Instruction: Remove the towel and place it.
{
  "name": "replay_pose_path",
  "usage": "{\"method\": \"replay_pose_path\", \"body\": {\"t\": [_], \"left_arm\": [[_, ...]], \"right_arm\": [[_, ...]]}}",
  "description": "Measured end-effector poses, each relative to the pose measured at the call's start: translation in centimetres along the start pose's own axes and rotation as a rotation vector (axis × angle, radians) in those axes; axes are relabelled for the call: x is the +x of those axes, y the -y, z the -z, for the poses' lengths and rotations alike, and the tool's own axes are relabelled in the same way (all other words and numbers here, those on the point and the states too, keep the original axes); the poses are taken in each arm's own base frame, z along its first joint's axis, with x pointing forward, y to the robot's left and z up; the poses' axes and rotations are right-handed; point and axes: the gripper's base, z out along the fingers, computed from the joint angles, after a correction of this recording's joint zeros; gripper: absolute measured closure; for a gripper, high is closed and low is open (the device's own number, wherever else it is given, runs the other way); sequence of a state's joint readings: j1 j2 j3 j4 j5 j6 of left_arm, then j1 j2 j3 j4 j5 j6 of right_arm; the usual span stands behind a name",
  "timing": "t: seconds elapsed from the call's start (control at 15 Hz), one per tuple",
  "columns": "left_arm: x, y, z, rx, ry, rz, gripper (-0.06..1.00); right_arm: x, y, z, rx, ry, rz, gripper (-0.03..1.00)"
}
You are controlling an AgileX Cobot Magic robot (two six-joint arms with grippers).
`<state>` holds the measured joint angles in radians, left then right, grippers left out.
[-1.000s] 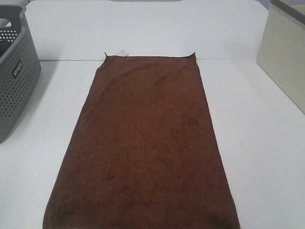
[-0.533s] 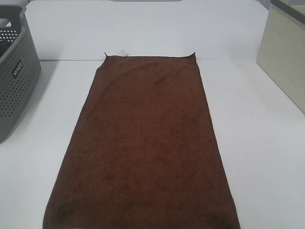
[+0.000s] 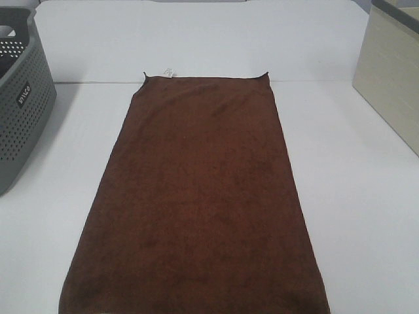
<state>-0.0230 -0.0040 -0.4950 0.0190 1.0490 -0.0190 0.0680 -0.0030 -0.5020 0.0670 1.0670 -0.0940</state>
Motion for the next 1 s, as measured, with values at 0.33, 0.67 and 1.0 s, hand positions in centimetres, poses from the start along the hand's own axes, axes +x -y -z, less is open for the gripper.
{"method": "replay_pose_path", "body": {"t": [0.33,0.67,1.0], "left_arm": [[0.0,0.0,0.0,0.0,0.0,0.0,0.18],[0.0,0.0,0.0,0.0,0.0,0.0,0.18],[0.0,0.0,0.0,0.0,0.0,0.0,0.18]], "right_arm": [[0.0,0.0,0.0,0.0,0.0,0.0,0.24],[0.0,0.0,0.0,0.0,0.0,0.0,0.24],[0.0,0.0,0.0,0.0,0.0,0.0,0.24]]}}
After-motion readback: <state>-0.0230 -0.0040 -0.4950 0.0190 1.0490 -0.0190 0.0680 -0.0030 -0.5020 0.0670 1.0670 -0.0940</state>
